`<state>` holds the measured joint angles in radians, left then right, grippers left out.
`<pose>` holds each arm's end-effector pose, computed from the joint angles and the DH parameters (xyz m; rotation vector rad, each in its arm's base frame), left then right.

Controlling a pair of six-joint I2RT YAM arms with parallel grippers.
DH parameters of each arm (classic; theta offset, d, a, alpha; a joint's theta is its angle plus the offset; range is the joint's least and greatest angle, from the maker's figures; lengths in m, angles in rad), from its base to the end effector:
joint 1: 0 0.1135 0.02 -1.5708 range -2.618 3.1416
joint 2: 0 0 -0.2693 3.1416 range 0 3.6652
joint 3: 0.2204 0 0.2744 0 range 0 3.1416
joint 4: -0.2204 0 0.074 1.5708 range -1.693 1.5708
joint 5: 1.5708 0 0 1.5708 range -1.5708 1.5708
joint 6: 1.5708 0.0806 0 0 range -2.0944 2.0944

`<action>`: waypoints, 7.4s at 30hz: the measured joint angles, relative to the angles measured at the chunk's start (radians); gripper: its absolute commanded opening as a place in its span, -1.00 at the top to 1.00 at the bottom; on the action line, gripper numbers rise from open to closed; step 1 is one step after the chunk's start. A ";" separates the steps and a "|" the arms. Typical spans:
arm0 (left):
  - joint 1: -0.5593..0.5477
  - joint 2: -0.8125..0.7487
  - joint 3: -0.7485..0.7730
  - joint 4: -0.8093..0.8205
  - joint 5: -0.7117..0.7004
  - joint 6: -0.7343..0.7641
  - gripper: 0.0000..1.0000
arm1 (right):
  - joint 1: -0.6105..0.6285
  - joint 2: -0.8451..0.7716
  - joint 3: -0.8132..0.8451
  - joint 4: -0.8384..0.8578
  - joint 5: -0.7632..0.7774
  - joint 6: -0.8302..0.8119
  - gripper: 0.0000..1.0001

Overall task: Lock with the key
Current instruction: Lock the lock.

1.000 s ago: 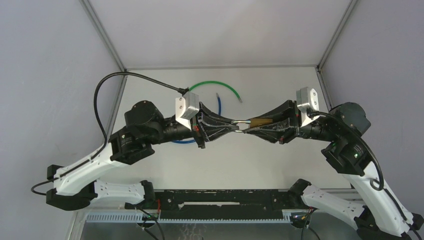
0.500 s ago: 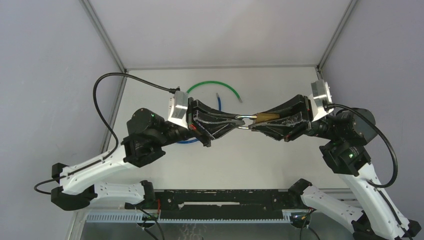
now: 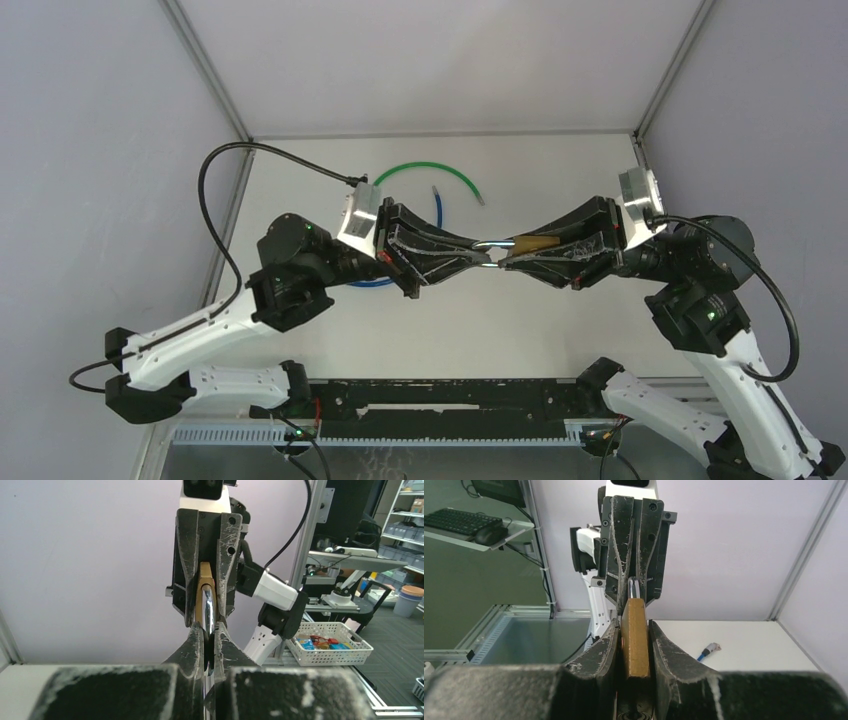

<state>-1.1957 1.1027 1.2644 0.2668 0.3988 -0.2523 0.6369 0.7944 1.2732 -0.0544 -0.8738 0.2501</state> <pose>0.0764 -0.2794 0.5178 0.9226 0.9393 -1.4848 0.0886 0.1424 0.5340 -1.0323 0.9638 1.2433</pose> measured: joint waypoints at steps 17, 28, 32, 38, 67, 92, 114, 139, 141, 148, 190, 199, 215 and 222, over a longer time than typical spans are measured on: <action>-0.003 -0.025 -0.021 0.022 -0.011 0.014 1.00 | 0.087 -0.028 -0.117 0.183 0.107 0.057 1.00; 0.009 -0.015 0.008 -0.060 -0.029 -0.001 0.76 | 0.104 -0.024 -0.003 -0.093 0.191 -0.059 1.00; 0.034 -0.001 0.034 -0.115 -0.029 0.006 0.72 | 0.105 -0.028 -0.001 -0.139 0.226 -0.092 1.00; 0.045 0.030 0.105 -0.252 -0.021 0.058 0.23 | 0.110 -0.030 -0.002 -0.191 0.255 -0.150 1.00; 0.193 -0.197 -0.096 -0.475 0.135 0.196 -0.32 | 0.020 -0.044 -0.095 -0.246 0.152 -0.126 1.00; 0.158 -0.147 -0.179 -0.193 0.053 0.035 0.40 | 0.020 -0.034 -0.100 -0.158 0.105 -0.080 1.00; 0.158 -0.150 -0.133 -0.195 0.076 0.077 0.32 | 0.008 -0.032 -0.100 -0.166 0.104 -0.084 1.00; 0.129 -0.110 -0.109 -0.209 0.064 0.061 1.00 | 0.000 -0.044 -0.100 -0.156 0.084 -0.074 1.00; 0.110 -0.108 -0.110 -0.192 0.040 0.041 1.00 | 0.000 -0.048 -0.100 -0.142 0.088 -0.061 1.00; 0.045 -0.072 -0.110 -0.086 -0.058 -0.056 1.00 | 0.020 -0.069 -0.088 -0.099 0.129 -0.060 1.00; -0.101 0.010 -0.001 0.079 -0.103 0.216 1.00 | 0.011 0.043 0.084 0.069 -0.086 -0.071 1.00; -0.200 -0.003 -0.001 0.007 -0.081 0.336 1.00 | 0.040 0.040 0.079 0.103 -0.225 -0.053 1.00; -0.139 0.075 0.178 -0.039 -0.208 0.143 1.00 | 0.241 0.027 0.127 -0.002 0.312 -0.143 1.00; -0.122 0.108 0.260 -0.186 -0.168 0.182 1.00 | 0.199 0.010 0.160 -0.102 0.310 -0.194 1.00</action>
<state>-1.3182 1.2106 1.5242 0.0811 0.2310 -0.0700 0.8356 0.8047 1.4334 -0.1562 -0.5636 0.0563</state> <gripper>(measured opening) 0.030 0.292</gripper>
